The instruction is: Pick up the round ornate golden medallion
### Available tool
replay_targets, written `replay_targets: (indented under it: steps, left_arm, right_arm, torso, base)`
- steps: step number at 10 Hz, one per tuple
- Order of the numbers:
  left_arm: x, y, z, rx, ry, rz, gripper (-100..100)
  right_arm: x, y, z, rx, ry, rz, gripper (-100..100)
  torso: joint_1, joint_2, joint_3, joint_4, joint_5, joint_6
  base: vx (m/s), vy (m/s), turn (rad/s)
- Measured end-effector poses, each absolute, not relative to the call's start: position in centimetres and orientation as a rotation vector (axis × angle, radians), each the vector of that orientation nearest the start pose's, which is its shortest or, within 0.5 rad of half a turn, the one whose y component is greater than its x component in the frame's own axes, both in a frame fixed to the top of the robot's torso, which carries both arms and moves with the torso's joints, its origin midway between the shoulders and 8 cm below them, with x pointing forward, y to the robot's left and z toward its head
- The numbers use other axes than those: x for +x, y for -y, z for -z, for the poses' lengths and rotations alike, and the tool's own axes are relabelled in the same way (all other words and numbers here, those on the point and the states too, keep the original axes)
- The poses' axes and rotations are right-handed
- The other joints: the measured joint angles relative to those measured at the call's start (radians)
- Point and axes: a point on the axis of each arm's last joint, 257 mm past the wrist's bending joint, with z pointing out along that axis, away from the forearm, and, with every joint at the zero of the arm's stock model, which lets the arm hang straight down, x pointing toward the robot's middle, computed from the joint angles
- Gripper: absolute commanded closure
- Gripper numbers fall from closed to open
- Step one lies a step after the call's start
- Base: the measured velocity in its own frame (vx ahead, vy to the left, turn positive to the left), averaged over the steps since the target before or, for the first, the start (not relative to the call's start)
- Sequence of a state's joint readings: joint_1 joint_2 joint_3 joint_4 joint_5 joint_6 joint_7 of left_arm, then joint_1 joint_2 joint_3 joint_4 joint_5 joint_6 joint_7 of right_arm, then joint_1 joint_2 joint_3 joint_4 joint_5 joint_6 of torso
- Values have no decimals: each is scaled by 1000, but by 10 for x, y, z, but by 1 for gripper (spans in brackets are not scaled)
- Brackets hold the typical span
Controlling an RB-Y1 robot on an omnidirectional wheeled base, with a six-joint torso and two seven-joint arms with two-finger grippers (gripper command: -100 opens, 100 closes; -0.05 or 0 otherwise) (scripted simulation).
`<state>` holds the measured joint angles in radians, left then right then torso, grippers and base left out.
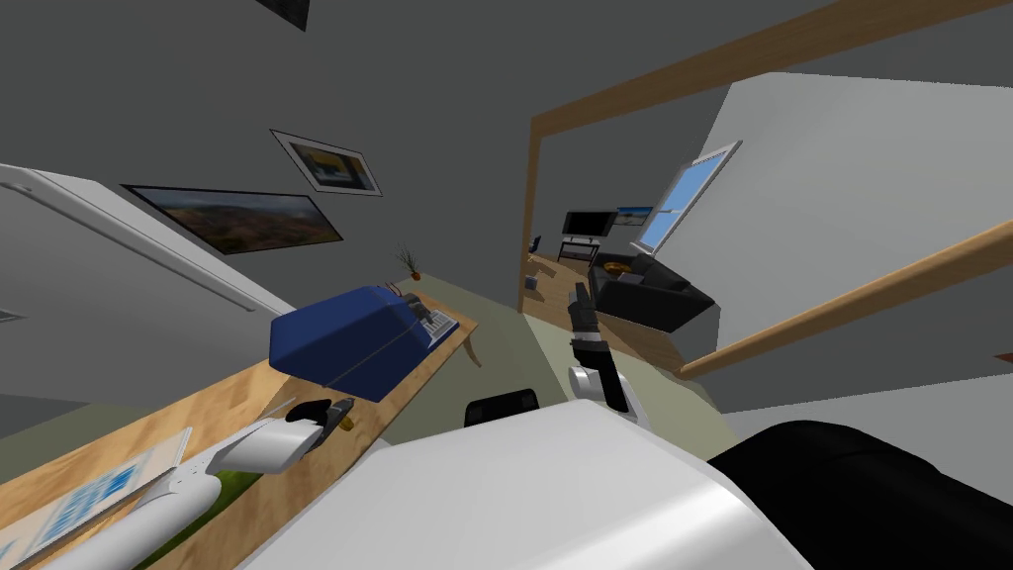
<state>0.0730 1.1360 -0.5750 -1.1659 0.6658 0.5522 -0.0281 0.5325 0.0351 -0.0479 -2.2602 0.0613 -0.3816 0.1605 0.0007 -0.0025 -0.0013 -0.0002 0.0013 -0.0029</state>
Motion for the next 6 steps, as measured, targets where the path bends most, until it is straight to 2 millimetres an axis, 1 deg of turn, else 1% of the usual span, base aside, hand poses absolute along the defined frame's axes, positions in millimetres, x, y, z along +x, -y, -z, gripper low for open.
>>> replay_targets:
  steps: [1, 2, 3, 5, 6]
  left_arm:
    - [255, -637, 455, -1538, -2166, -236, 100]
    - [255, -637, 455, -1538, -2166, -237, 0]
    - [255, -637, 455, -1538, -2166, -237, 100]
    - [260, -638, 443, -1534, -2169, -232, 100]
    - [261, -638, 442, -1535, -2169, -233, 0]
  right_arm:
    - [359, 303, 19, 706, -774, -1015, 0]
    - [359, 303, 19, 706, -774, -1015, 0]
    - [359, 303, 19, 706, -774, -1015, 0]
    - [359, 303, 19, 706, -774, -1015, 0]
    - [359, 303, 19, 706, -774, -1015, 0]
  torso:
    - [0, 0, 0, 0, 0, 0]
    - [0, 0, 0, 0, 0, 0]
    - [0, 1, 1, 0, 0, 0]
    - [-4, 2, 2, 1, -1, 0]
    - [-2, 2, 1, 1, -1, 0]
  base:
    - [0, 0, 0]
    - [0, 0, 0]
    - [-17, -33, 42]
    - [-18, -41, 25]
    - [-2, -5, 0]
